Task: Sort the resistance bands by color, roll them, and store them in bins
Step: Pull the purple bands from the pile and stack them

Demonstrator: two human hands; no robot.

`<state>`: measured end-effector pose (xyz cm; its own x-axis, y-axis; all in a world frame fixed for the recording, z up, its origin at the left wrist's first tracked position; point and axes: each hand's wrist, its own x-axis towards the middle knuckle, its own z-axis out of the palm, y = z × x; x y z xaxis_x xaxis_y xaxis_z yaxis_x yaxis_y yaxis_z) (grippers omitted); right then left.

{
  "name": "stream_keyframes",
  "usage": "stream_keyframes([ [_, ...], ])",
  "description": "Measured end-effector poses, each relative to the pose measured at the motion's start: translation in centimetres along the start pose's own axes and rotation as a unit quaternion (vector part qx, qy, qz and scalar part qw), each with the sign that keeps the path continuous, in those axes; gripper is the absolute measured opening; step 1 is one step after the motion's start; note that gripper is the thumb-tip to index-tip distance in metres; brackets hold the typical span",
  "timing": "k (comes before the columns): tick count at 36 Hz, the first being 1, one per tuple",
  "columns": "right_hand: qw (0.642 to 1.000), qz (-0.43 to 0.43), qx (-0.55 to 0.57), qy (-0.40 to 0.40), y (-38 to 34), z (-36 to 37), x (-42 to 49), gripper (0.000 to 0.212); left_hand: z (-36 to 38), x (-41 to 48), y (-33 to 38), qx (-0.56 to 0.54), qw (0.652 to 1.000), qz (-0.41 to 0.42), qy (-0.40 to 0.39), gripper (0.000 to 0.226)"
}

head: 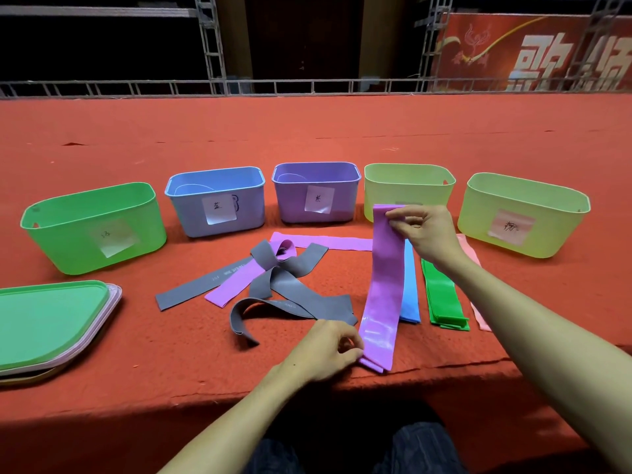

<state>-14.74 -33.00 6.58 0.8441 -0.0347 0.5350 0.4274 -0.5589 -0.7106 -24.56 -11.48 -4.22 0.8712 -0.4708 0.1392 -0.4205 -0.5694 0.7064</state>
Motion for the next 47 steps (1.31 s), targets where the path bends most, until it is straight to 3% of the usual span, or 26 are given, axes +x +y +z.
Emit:
stream_keyframes([
  [14, 1.0, -0.001, -0.009, -0.001, 0.0, -0.1, -0.1, 0.017, 0.2, 0.1, -0.7, 0.049, 0.997, 0.045, 0.036, 0.004],
  [47, 1.0, 0.006, -0.013, 0.0, 1.1, -0.1, -0.1, 0.017, 0.1, -0.1, -1.5, 0.041, 0.997, 0.056, 0.02, 0.01],
])
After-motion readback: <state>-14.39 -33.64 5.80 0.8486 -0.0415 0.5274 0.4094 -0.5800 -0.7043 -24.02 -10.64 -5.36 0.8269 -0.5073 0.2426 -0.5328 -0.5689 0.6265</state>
